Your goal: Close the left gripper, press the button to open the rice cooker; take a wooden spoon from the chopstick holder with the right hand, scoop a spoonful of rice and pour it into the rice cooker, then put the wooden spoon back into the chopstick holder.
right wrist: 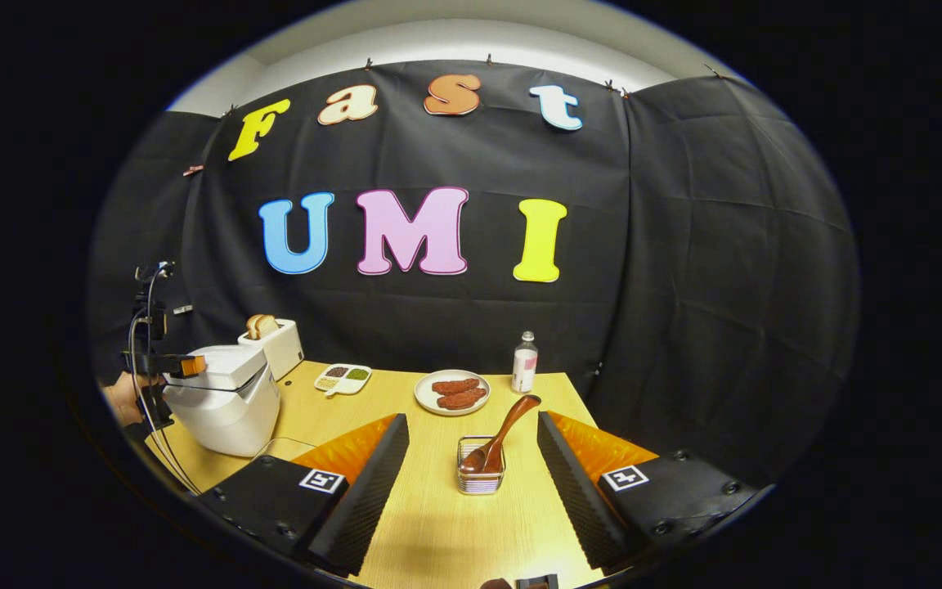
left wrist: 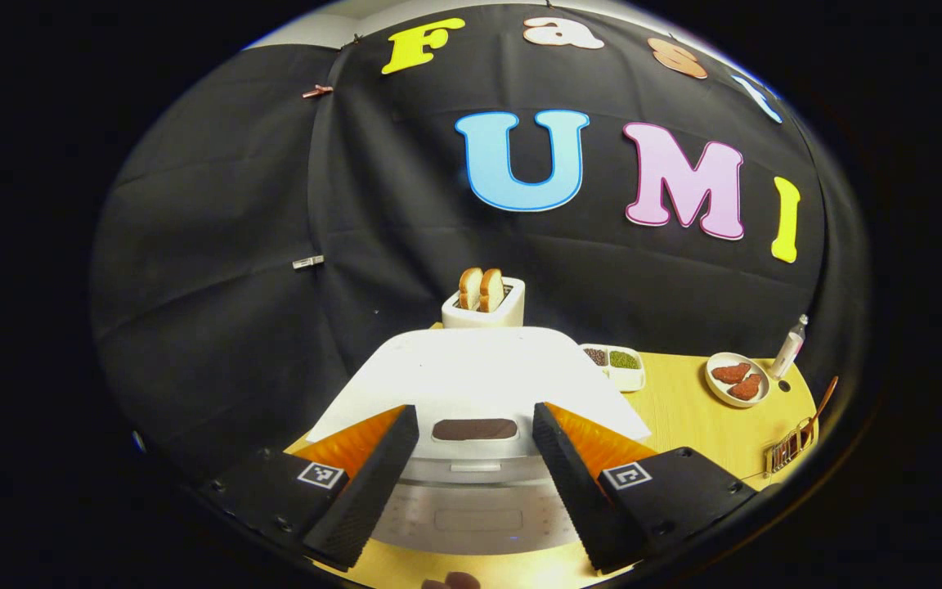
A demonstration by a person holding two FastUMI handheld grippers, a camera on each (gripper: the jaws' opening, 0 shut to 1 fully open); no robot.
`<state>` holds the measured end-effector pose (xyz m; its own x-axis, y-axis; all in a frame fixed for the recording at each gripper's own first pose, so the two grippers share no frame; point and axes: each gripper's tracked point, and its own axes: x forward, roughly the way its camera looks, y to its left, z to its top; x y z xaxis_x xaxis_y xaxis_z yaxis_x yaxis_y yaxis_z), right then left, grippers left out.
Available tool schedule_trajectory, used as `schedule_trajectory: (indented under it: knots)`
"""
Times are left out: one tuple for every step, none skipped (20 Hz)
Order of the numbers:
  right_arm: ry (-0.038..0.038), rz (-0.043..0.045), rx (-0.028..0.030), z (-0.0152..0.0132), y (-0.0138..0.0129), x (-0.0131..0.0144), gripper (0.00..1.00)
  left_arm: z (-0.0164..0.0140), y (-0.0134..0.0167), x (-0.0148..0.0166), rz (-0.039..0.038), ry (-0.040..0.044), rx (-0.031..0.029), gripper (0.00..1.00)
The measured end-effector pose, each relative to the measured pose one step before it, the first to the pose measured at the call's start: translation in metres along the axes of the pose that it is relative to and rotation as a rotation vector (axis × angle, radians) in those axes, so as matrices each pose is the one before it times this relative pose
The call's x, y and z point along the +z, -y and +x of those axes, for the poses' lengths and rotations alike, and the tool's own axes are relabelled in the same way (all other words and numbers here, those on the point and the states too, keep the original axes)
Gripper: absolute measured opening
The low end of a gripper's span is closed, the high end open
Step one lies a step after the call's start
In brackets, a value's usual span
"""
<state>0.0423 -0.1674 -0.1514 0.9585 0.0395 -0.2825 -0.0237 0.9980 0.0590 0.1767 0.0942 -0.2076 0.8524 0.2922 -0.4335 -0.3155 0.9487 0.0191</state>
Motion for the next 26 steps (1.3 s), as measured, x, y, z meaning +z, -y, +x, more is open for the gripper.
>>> schedule_trajectory:
  knots:
    - [-0.00225,-0.00043,0.00162,0.00032,0.00005,-0.00167,0.98,0.00117,0.00111,-0.00688,-0.00177,-0.01569,0.00104,1.00]
    - [-0.00180,-0.00037,0.00072,-0.00038,0.00011,-0.00033,0.98,-0.00098,0.00053,-0.00797,-0.00055,-0.01459,0.00043,1.00]
    - [0.00074,-0.00165,0.00008,0.00036,0.00063,-0.00067,0.98,-0.00028,0.00064,-0.00643,-0.00088,-0.01473,-0.00104,0.98]
    - [-0.00193,-0.00233,0.00226,0.00022,0.00004,-0.00073,0.98,-0.00274,0.00051,-0.00349,0.00161,0.00368,-0.00032,1.00]
    - [-0.00122,-0.00129,0.00323,0.00049,0.00059,0.00006,0.98,-0.00213,0.00071,-0.00181,0.00067,0.00239,-0.00040,1.00]
    - [-0.00146,0.00013,0.00255,0.00090,0.00026,-0.00047,0.98,-0.00275,0.00080,-0.00360,0.00186,0.00265,-0.00325,1.00]
    - [-0.00090,0.00077,0.00121,0.00033,0.00124,-0.00069,0.98,-0.00029,0.00143,-0.00469,0.00425,-0.00417,-0.00111,0.99]
    - [-0.00064,0.00289,-0.00003,0.00082,0.00072,0.00016,0.98,-0.00085,0.00042,-0.00566,0.00627,0.00098,0.00169,1.00]
    - [-0.00033,0.00432,0.00271,0.00135,-0.00067,0.00036,0.98,-0.00241,0.00004,0.00191,0.00930,0.01219,-0.00295,1.00]
    - [-0.00238,0.00246,0.00243,0.00153,-0.00043,0.00012,0.98,0.00236,0.00074,-0.00346,0.00064,-0.00580,-0.00100,1.00]
    - [-0.00104,0.00038,0.00507,0.00115,-0.00093,0.00027,0.98,-0.00132,-0.00095,-0.00104,-0.00061,-0.01157,-0.00208,1.00]
    - [0.00113,-0.00222,0.00405,0.00082,-0.00132,0.00095,0.98,0.00123,0.00040,-0.00100,-0.00002,-0.01596,0.00061,1.00]
    - [0.00286,-0.00282,0.00489,0.00046,-0.00106,0.00116,0.98,-0.00048,0.00010,0.00014,0.00265,-0.01993,0.00068,1.00]
    - [0.00429,-0.00170,0.00552,0.00029,-0.00140,0.00096,0.98,0.00093,0.00048,-0.00007,-0.00148,-0.01514,-0.00009,1.00]
    - [0.00263,-0.00045,0.00376,-0.00016,-0.00160,0.00140,0.98,-0.00004,-0.00049,0.00021,-0.00812,-0.00886,-0.00009,1.00]
    - [0.00305,0.00246,0.00609,-0.00032,-0.00249,0.00076,0.98,0.00060,-0.00023,0.00084,-0.00668,-0.00370,0.00129,1.00]
    - [0.00483,0.00603,0.00365,-0.00035,-0.00184,0.00133,0.98,-0.00005,0.00034,-0.00002,0.00580,-0.00389,-0.00065,1.00]
    - [0.00553,0.00884,0.00643,-0.00169,-0.00257,0.00104,0.98,0.00032,0.00099,-0.00091,0.01232,-0.00692,-0.00171,1.00]
    - [0.00601,0.00831,0.00541,-0.00038,-0.00218,0.00059,0.98,0.00109,0.00005,-0.00030,-0.00030,-0.01205,-0.00162,1.00]
    - [0.00374,0.00655,0.00549,-0.00018,-0.00227,0.00063,0.98,-0.00068,-0.00058,-0.00051,-0.01041,-0.01469,-0.00069,1.00]
    - [-0.00084,0.00580,0.00543,0.00025,-0.00258,-0.00173,0.98,-0.00039,-0.00045,0.00174,-0.01447,-0.00800,-0.00076,1.00]
    - [0.00236,0.00822,0.00693,-0.00031,-0.00254,0.00051,0.98,-0.00040,0.00068,0.00147,0.00024,-0.00844,-0.00255,1.00]
    - [0.00147,0.00838,0.00653,0.00025,-0.00260,0.00245,0.98,-0.00054,0.00100,0.00218,0.01768,0.00303,-0.00465,1.00]
    - [0.00665,0.00508,0.00572,-0.00053,-0.00236,0.00268,0.98,0.00084,0.00049,0.00047,0.01895,0.00275,-0.00848,1.00]
    - [0.00703,0.00038,0.00284,0.00026,-0.00159,0.00296,0.98,-0.00173,-0.00088,0.00409,0.01465,0.01182,0.00017,1.00]
    - [0.00447,-0.00264,0.00192,-0.00005,-0.00225,0.00219,0.98,0.00024,-0.00345,0.00450,0.01081,0.02233,0.00709,0.99]
